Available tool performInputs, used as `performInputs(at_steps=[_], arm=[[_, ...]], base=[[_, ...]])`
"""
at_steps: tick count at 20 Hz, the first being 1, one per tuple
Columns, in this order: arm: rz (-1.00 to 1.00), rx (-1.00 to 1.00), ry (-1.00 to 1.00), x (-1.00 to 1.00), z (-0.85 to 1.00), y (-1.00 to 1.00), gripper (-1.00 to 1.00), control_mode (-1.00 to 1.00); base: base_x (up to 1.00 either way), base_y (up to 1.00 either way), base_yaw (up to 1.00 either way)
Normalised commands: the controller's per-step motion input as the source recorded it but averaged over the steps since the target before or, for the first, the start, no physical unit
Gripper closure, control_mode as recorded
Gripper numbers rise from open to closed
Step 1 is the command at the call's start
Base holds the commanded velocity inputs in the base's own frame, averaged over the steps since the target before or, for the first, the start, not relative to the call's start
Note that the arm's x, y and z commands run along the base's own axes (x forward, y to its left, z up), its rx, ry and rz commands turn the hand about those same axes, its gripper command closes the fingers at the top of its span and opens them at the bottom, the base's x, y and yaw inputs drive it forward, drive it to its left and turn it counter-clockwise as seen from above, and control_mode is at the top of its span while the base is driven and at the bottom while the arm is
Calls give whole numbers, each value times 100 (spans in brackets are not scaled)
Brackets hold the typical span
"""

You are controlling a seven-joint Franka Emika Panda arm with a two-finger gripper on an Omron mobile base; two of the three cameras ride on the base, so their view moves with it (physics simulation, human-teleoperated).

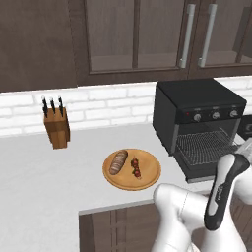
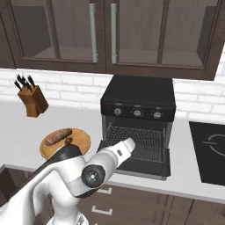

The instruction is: Pick up the kebab skewer and baguette bread, and place them inside the toaster oven. Close the toaster oven door and start by setting the timer.

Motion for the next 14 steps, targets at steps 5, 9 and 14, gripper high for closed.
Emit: performInputs(at_steps=[5, 9, 14], arm=[[-3, 7, 40, -1, 83, 95, -100, -100], [-34, 17, 33, 0, 57, 85, -100, -100], [-29, 11, 28, -11, -20, 99, -100, -100]], base=[[0, 0, 0], [0, 0, 0], [0, 0, 0]])
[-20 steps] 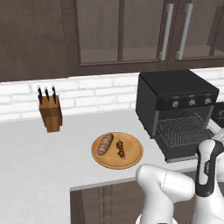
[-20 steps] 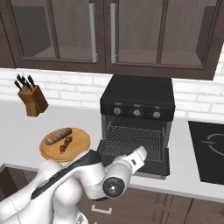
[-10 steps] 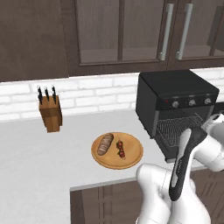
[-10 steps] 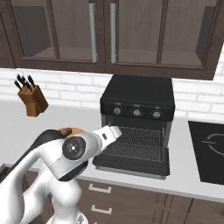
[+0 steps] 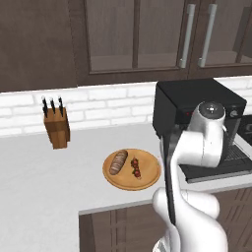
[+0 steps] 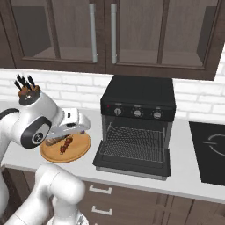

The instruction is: Pick up the kebab skewer and baguette bread, and place them inside the toaster oven. Close the toaster oven door and start by setting the timer.

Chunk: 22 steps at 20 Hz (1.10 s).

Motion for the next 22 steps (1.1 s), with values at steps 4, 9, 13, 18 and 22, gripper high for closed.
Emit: performInputs(at_steps=[4, 9, 13, 18, 22], arm=[[-19, 15, 0, 0, -71, 97, -100, -100], [-8, 24, -5, 16, -73, 59, -100, -100], [0, 11, 0, 87, -44, 59, -100, -100], [2, -2, 17, 66, -63, 35, -100, -100], [0, 0, 16, 23, -33, 3, -100, -100]], base=[[0, 0, 0], [0, 0, 0], [0, 0, 0], [0, 0, 0], [0, 0, 0]])
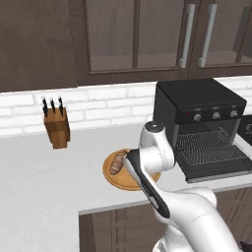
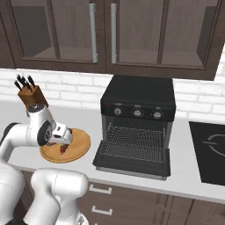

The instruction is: Pick up the kebab skewer and baguette bread, and place them inside the toaster oven. Close the toaster oven door and start by setting the timer.

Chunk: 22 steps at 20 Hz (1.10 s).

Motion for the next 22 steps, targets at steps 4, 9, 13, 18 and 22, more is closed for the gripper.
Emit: performInputs(at_steps=[4, 9, 13, 18, 22], arm=[[0, 0, 4, 8, -35, 0, -100, -100], [0, 0, 4, 34, -46, 0, -100, -100], [1, 0, 0, 46, -52, 0, -100, -100], [0, 0, 2, 57, -35, 10, -100, -100], [0, 0, 7, 39, -36, 14, -100, -100]], base=[[0, 0, 0], [0, 0, 0], [0, 0, 0], [0, 0, 0], [0, 0, 0]])
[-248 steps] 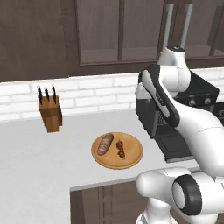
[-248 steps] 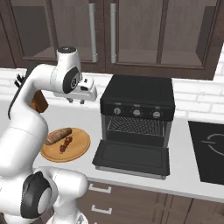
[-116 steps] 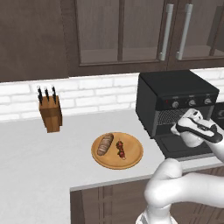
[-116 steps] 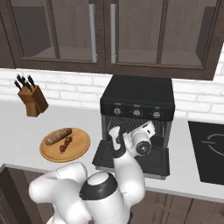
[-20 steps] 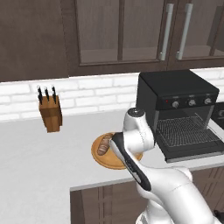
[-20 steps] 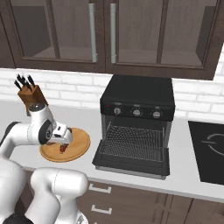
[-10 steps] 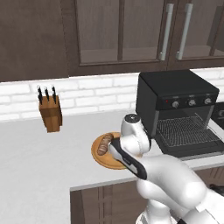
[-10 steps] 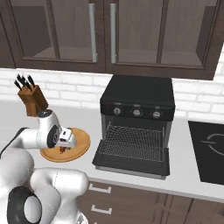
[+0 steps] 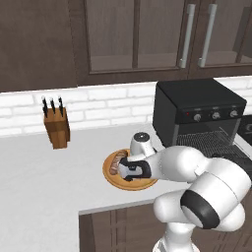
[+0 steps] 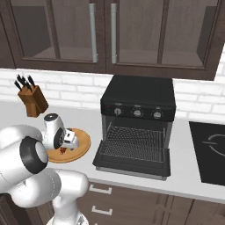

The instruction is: Pick up the kebab skewer and baguette bread, and place them inside the toaster oven. Close the toaster oven door and start by setting the timer.

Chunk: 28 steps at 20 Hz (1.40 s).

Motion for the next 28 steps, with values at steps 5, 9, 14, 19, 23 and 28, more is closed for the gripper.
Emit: performInputs(at_steps=[5, 9, 14, 19, 23, 28], arm=[[0, 0, 5, 4, -35, 1, -100, -100], [0, 0, 0, -27, -28, 0, -100, -100], [0, 0, 0, -58, -48, -19, 100, -100], [0, 1, 0, -40, -12, -45, 100, -100], [4, 3, 0, -7, 21, -49, 100, -100], [13, 5, -4, -16, 86, -39, 100, -100]], base=[[0, 0, 0], [0, 0, 0], [0, 0, 0], [0, 0, 0], [0, 0, 0], [0, 0, 0]])
